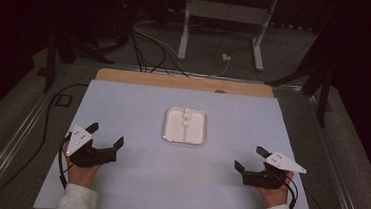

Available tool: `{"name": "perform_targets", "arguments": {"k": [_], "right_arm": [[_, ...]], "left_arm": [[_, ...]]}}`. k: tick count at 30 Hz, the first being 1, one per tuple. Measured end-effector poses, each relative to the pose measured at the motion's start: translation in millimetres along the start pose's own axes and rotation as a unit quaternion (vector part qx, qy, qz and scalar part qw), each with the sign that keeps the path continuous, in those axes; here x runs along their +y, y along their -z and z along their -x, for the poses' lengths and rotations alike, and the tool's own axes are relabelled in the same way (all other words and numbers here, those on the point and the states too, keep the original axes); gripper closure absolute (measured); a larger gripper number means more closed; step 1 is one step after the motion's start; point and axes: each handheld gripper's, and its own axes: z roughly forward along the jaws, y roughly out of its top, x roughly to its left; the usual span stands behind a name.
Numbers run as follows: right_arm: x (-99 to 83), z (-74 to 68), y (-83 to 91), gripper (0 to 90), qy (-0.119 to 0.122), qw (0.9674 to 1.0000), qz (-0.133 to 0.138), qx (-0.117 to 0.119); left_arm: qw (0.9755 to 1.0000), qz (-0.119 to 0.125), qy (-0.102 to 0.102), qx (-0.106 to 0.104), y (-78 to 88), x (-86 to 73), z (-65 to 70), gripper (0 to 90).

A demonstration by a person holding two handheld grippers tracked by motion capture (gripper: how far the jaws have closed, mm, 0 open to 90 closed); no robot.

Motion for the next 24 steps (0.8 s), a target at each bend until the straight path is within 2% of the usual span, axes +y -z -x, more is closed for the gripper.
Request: {"name": "perform_targets", "arguments": {"k": [9, 16, 24], "right_arm": [[-1.1, -0.2, -0.8, 0.7, -0.011, 0.9999, 0.002, 0.003], [-2.5, 2.8, 0.9, 0.7, -0.021, 0.9998, 0.004, -0.002], [-3.3, 4.4, 3.1, 0.7, -0.025, 0.9996, 0.008, -0.007]], "left_arm": [[0.9999, -0.005, 0.004, 0.015, 1.2, 4.4, 2.5, 1.7], [1.0, -0.005, 0.001, 0.005, -2.5, 13.0, 6.9, 1.7], [1.0, -0.002, 0.003, -0.006, -2.3, 14.4, 6.7, 1.7]]}}
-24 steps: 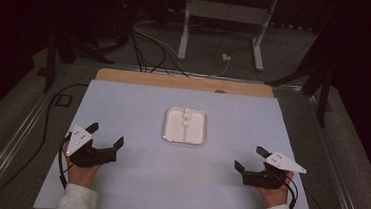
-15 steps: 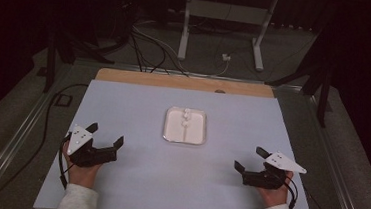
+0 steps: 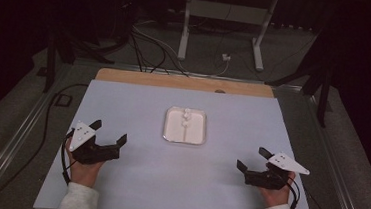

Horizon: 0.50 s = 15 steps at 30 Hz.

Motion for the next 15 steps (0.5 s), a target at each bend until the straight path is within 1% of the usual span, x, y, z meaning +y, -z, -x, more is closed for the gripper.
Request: {"name": "perform_targets", "arguments": {"k": [3, 8, 11, 15], "right_arm": [[0.1, -0.1, 0.1, 0.7, 0.0, 1.0, 0.001, 0.0], [0.2, -1.2, 0.1, 0.7, 0.002, 1.0, -0.001, 0.002], [0.3, -0.7, 0.2, 0.6, 0.004, 1.0, 0.0, 0.002], [0.0, 0.2, 0.1, 0.7, 0.004, 1.0, 0.0, 0.002]], "left_arm": [[1.0, 0.0, -0.001, 0.0, 0.6, -0.2, -0.3, 1.7], [0.9999, -0.005, -0.01, -0.001, 1.8, -0.4, -0.2, 1.7], [0.9999, -0.004, -0.01, 0.0, 2.2, 0.0, 0.1, 1.7], [0.9999, -0.004, -0.01, -0.004, 2.8, 0.5, 1.5, 1.7]]}}
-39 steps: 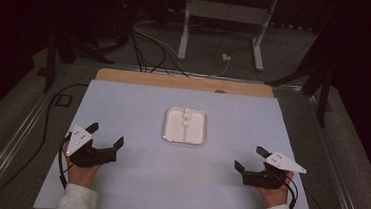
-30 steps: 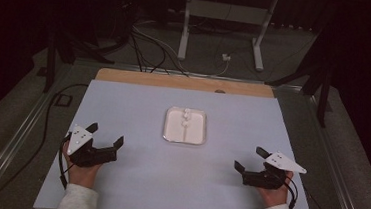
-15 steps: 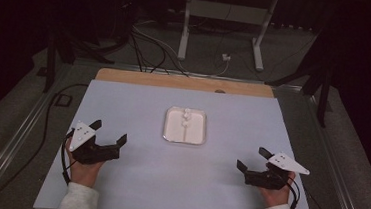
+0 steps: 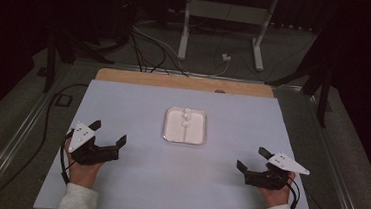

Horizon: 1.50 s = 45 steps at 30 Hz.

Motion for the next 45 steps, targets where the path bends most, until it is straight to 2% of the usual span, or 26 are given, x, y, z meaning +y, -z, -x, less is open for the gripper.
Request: {"name": "perform_targets", "arguments": {"k": [14, 23, 27, 32, 39, 45], "right_arm": [[-0.4, -0.6, 0.2, 0.6, -0.001, 1.0, 0.002, 0.001], [-1.2, 1.2, 1.7, 0.7, -0.012, 0.9999, 0.007, -0.003], [-1.1, 0.9, 2.8, 0.6, -0.013, 0.9999, 0.009, -0.006], [-2.0, 2.1, 2.9, 0.6, -0.014, 0.9999, 0.007, -0.007], [-2.3, 2.4, 3.7, 0.7, -0.015, 0.9998, 0.007, -0.009], [-2.4, 1.7, 2.7, 0.7, -0.014, 0.9999, 0.005, -0.008]], "left_arm": [[1.0, 0.0, 0.004, -0.003, 0.2, -2.4, 1.4, 1.7], [1.0, 0.0, 0.007, -0.002, -4.8, 10.2, 6.0, 1.7], [0.9998, -0.014, 0.003, -0.012, -16.1, 19.5, 11.6, 1.7], [0.9988, -0.03, 0.0, -0.038, -35.0, 27.5, 19.8, 1.7], [0.9976, -0.045, 0.003, -0.052, -61.0, 30.5, 29.5, 1.7], [0.9954, -0.063, 0.013, -0.071, -83.6, 31.1, 36.9, 2.1]]}}
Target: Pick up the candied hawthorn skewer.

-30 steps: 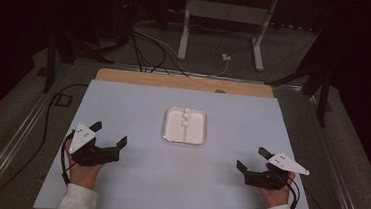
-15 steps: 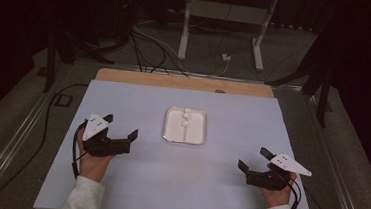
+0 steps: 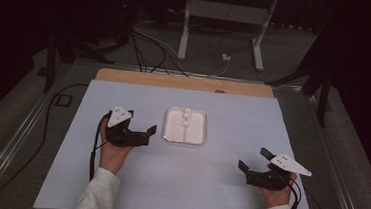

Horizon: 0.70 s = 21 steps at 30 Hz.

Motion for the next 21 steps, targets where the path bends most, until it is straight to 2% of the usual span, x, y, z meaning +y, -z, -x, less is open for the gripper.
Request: {"name": "perform_targets", "arguments": {"k": [11, 16, 21], "right_arm": [[-0.7, 0.7, -0.8, 0.7, 0.0, 1.0, -0.002, 0.0], [-0.7, 0.5, -1.0, 0.7, 0.002, 1.0, -0.003, 0.0], [-0.9, 0.7, -1.0, 0.6, 0.002, 1.0, -0.003, 0.0]], "left_arm": [[0.9985, -0.041, 0.011, -0.033, -45.0, -3.5, 7.2, 3.7], [0.9962, -0.062, 0.025, -0.056, -65.2, -8.2, 12.8, 6.5], [0.9936, -0.086, 0.025, -0.069, -83.9, -12.9, 20.0, 7.5]]}}
